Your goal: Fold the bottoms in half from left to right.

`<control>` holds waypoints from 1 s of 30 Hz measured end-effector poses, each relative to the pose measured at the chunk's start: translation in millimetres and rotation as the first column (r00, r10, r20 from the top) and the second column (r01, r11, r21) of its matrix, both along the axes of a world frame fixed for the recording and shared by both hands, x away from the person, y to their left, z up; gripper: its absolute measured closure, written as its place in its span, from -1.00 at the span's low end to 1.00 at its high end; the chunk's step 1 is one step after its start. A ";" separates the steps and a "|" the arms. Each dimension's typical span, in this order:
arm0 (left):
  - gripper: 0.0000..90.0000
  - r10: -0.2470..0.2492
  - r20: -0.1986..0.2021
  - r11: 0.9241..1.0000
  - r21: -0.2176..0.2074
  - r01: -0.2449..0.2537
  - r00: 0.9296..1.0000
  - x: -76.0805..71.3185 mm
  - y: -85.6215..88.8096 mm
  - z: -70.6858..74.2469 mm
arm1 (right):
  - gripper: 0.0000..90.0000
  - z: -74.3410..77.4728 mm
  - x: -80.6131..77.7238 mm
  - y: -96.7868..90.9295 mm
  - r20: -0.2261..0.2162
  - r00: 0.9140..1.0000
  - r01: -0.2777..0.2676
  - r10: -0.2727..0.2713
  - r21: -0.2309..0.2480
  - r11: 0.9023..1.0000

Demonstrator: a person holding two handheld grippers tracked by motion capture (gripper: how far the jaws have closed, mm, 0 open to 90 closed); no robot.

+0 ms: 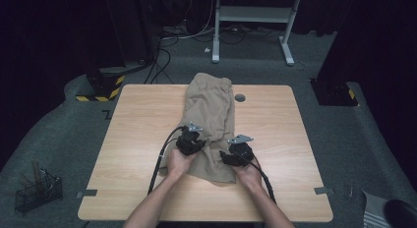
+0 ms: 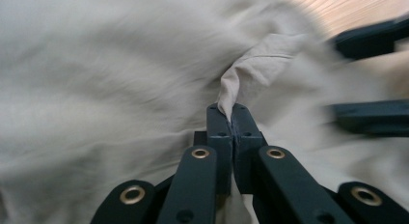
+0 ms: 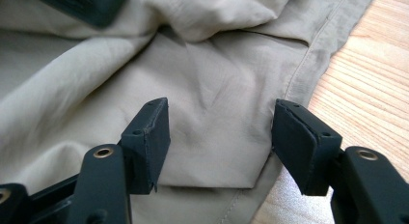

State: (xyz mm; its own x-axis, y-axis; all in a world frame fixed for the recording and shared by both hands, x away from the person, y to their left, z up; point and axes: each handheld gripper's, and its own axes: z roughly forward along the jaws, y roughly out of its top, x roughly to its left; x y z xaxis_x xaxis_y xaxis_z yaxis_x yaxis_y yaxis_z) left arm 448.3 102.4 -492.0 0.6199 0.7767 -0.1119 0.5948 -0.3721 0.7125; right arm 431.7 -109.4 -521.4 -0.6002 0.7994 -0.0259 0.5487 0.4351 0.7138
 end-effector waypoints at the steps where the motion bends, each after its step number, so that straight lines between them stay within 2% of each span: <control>1: 0.97 -0.023 0.022 1.000 -0.011 0.023 0.999 -5.5 -2.2 7.2 | -0.13 0.6 -0.7 -0.5 -0.002 1.000 -0.004 0.004 -0.006 1.000; 3: 0.97 -0.059 0.054 0.998 -0.027 0.061 0.997 -14.9 -7.8 19.9 | -0.11 2.6 -6.3 -3.4 -0.009 1.000 -0.009 0.009 -0.009 1.000; 4: 0.97 -0.071 0.061 0.996 -0.042 0.073 0.996 -17.6 -10.5 24.1 | -0.10 4.1 -10.7 -6.6 0.001 1.000 -0.012 0.012 0.005 1.000; 7: 0.97 -0.091 0.055 0.994 -0.059 0.094 0.994 -20.1 -20.0 26.5 | -0.08 8.7 -23.9 -19.6 0.021 1.000 0.002 -0.002 0.028 1.000; 11: 0.97 -0.098 0.020 0.994 -0.049 0.099 0.995 -16.5 -26.0 13.8 | -0.08 3.6 -25.7 -28.3 -0.004 1.000 0.006 -0.006 -0.012 1.000; 13: 0.97 -0.094 -0.002 0.995 -0.040 0.094 0.996 -13.7 -27.4 3.4 | -0.07 1.0 -24.3 -30.7 -0.016 1.000 0.011 -0.010 0.008 1.000; 17: 0.96 -0.072 -0.043 0.997 0.004 0.072 0.996 -4.8 -26.9 -16.8 | -0.07 -0.4 -19.7 -28.6 -0.002 1.000 0.004 -0.004 0.015 1.000; 18: 0.96 -0.064 -0.044 0.998 -0.010 0.063 0.997 -1.2 -25.4 -21.2 | -0.08 -0.6 -18.0 -28.0 -0.001 1.000 0.003 -0.003 0.016 1.000; 20: 0.96 -0.027 -0.036 1.000 -0.016 0.026 0.999 5.4 -23.3 -22.1 | -0.08 -1.3 -12.0 -25.5 0.003 1.000 0.018 -0.018 0.021 1.000; 22: 0.95 -0.017 -0.032 1.000 -0.004 0.017 0.999 9.4 -23.1 -21.5 | -0.07 -2.3 -6.5 -22.6 0.013 1.000 0.026 -0.027 0.027 0.999; 24: 0.83 -0.019 -0.026 1.000 0.006 0.019 0.999 10.0 -22.4 -19.9 | -0.07 -2.2 -1.6 -20.0 0.011 1.000 0.025 -0.025 0.027 0.999; 27: 0.59 -0.021 0.010 1.000 -0.006 0.021 1.000 2.2 -17.0 -14.3 | -0.07 0.0 0.7 -18.4 -0.007 1.000 0.027 -0.027 0.014 1.000; 30: 0.44 -0.013 0.038 1.000 -0.014 0.014 0.999 -7.1 -7.6 -6.1 | -0.04 0.8 -2.5 -19.9 -0.015 0.999 0.034 -0.034 0.017 0.999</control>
State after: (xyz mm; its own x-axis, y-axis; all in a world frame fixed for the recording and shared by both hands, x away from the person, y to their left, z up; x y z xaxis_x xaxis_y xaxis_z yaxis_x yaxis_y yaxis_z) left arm 441.2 94.8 -498.2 0.6343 0.7667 -0.0991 0.5624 -0.3696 0.7396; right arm 429.2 -129.2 -520.6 -0.5731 0.8195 -0.0036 0.5732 0.4041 0.7128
